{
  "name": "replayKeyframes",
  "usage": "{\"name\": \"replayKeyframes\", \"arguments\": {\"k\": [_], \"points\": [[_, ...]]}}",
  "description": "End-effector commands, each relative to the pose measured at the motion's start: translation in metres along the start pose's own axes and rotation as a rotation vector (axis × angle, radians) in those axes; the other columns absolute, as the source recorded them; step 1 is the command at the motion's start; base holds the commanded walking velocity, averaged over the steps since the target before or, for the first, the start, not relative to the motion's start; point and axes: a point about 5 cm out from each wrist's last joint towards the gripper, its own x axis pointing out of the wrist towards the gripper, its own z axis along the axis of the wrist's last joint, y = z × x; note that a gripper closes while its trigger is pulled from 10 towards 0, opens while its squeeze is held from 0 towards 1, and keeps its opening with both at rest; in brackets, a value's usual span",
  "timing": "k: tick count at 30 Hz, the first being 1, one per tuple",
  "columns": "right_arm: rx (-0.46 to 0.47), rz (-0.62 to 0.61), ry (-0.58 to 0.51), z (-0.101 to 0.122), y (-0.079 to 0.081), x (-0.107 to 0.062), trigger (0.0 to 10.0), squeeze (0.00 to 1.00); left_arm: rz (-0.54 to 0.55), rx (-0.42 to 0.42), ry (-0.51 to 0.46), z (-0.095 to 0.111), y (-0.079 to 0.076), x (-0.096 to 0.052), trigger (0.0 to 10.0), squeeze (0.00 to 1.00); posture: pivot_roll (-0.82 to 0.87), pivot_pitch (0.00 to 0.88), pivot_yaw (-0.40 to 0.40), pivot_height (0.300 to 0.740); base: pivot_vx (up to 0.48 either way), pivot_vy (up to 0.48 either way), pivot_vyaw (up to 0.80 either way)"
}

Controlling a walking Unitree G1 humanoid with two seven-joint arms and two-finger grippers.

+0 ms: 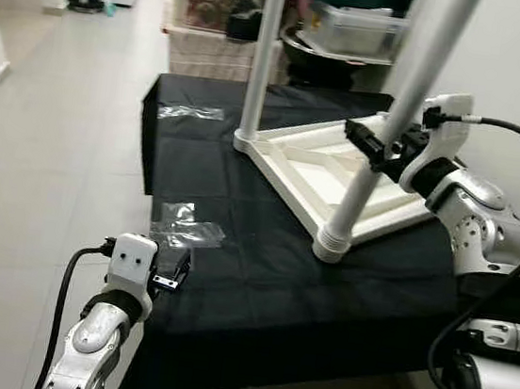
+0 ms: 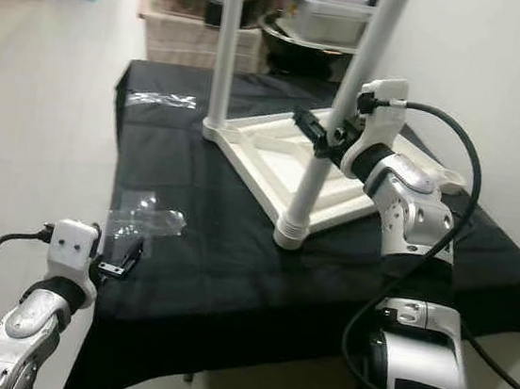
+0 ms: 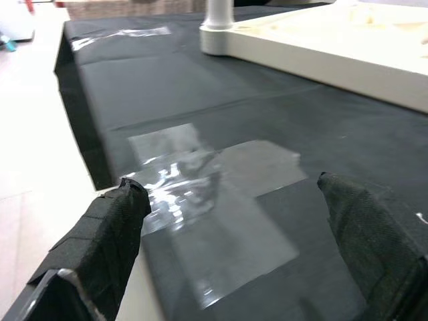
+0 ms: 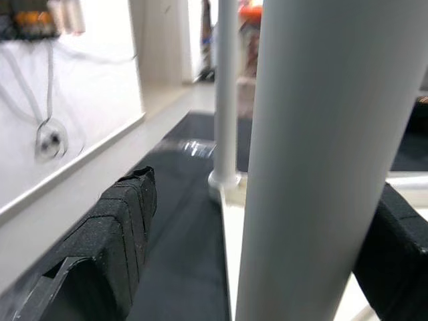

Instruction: Building children table

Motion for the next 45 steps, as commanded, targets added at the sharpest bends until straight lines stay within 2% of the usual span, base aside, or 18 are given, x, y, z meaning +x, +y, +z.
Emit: {"name": "replayKeyframes", "arguments": {"k": [1,2,3,4,5,7,18,20,21,22,23,32,37,38,42,43,44,45], "points": [[0.003,0.106,0.066,-0.014,0.013,0.008,10.0,0.00,-0.014,0.003,0.009,-0.003,-0.004,0.001,10.0,0.00,0.04,0.000,-0.106,0.740,0.000,0.000,0.00],[0.003,0.106,0.066,-0.014,0.013,0.008,10.0,0.00,-0.014,0.003,0.009,-0.003,-0.004,0.001,10.0,0.00,0.04,0.000,-0.106,0.740,0.000,0.000,0.00],[0.001,0.135,0.090,-0.019,0.016,0.011,7.5,0.00,-0.016,0.003,0.008,-0.003,-0.004,0.001,10.0,0.00,0.04,0.000,-0.106,0.740,0.000,0.000,0.00],[0.004,0.141,0.120,-0.025,0.018,0.015,2.8,0.00,-0.018,0.003,0.007,-0.003,-0.004,0.000,10.0,0.00,0.04,0.000,-0.106,0.740,0.000,0.000,0.00],[0.012,0.125,0.130,-0.028,0.017,0.017,1.0,0.00,-0.018,0.004,0.008,-0.003,-0.004,0.000,10.0,0.00,0.04,0.000,-0.106,0.740,0.000,0.000,0.00],[0.019,0.112,0.136,-0.030,0.016,0.018,0.0,0.00,-0.018,0.004,0.008,-0.003,-0.003,-0.001,10.0,0.00,0.04,0.000,-0.106,0.740,0.000,0.000,0.00],[0.185,-0.066,0.160,-0.056,0.018,0.030,0.0,0.00,-0.020,0.011,0.010,-0.003,-0.001,-0.001,10.0,0.00,0.05,0.000,-0.105,0.740,0.000,0.000,0.00],[0.240,-0.318,0.187,-0.069,0.007,0.025,0.0,0.00,-0.022,0.011,0.011,-0.003,-0.002,-0.001,10.0,0.00,0.05,0.000,-0.105,0.740,0.000,0.000,0.00],[0.240,-0.318,0.187,-0.069,0.007,0.025,0.0,0.00,-0.022,0.011,0.011,-0.003,-0.002,-0.001,10.0,0.00,0.05,0.000,-0.105,0.740,0.000,0.000,0.00],[0.260,-0.707,0.230,-0.087,-0.008,0.007,0.0,0.00,-0.022,0.012,0.013,-0.003,-0.001,-0.002,10.0,0.00,0.05,0.000,-0.101,0.740,0.000,0.000,0.00],[0.261,-0.806,0.241,-0.092,-0.011,0.001,0.0,0.00,-0.022,0.011,0.013,-0.003,-0.001,-0.002,10.0,0.00,0.05,0.000,-0.101,0.740,0.000,0.000,0.00],[0.173,-1.263,0.221,-0.104,-0.023,-0.036,0.0,0.00,-0.024,0.011,0.014,-0.003,-0.004,-0.001,10.0,0.00,0.06,0.000,-0.108,0.740,0.000,0.000,0.00],[0.167,-1.278,0.260,-0.101,-0.018,-0.029,0.0,0.00,-0.014,0.009,0.021,-0.005,-0.002,-0.002,10.0,0.00,0.05,0.000,-0.109,0.740,0.000,0.000,0.00],[0.182,-1.232,0.256,-0.100,-0.015,-0.023,10.0,0.00,-0.015,0.009,0.023,-0.005,-0.003,-0.002,10.0,0.00,0.05,0.000,-0.109,0.740,0.000,0.000,0.00],[0.189,-1.150,0.190,-0.089,-0.006,-0.012,10.0,0.00,-0.017,0.006,0.024,-0.006,-0.005,-0.002,10.0,0.00,0.05,0.000,-0.110,0.740,0.000,0.000,0.00],[0.163,-1.139,0.153,-0.082,-0.006,-0.012,10.0,0.37,-0.017,0.005,0.024,-0.006,-0.005,-0.002,10.0,0.00,0.05,0.000,-0.111,0.740,0.000,0.000,0.00],[0.172,-1.114,0.104,-0.074,-0.006,-0.011,10.0,1.00,-0.018,0.005,0.024,-0.006,-0.005,-0.002,10.0,0.00,0.05,0.000,-0.111,0.740,0.000,0.000,0.00],[0.203,-0.972,0.022,-0.060,-0.004,-0.001,10.0,1.00,-0.017,0.005,0.024,-0.006,-0.005,-0.002,10.0,0.00,0.05,0.000,-0.110,0.740,0.000,0.000,0.00]]}}
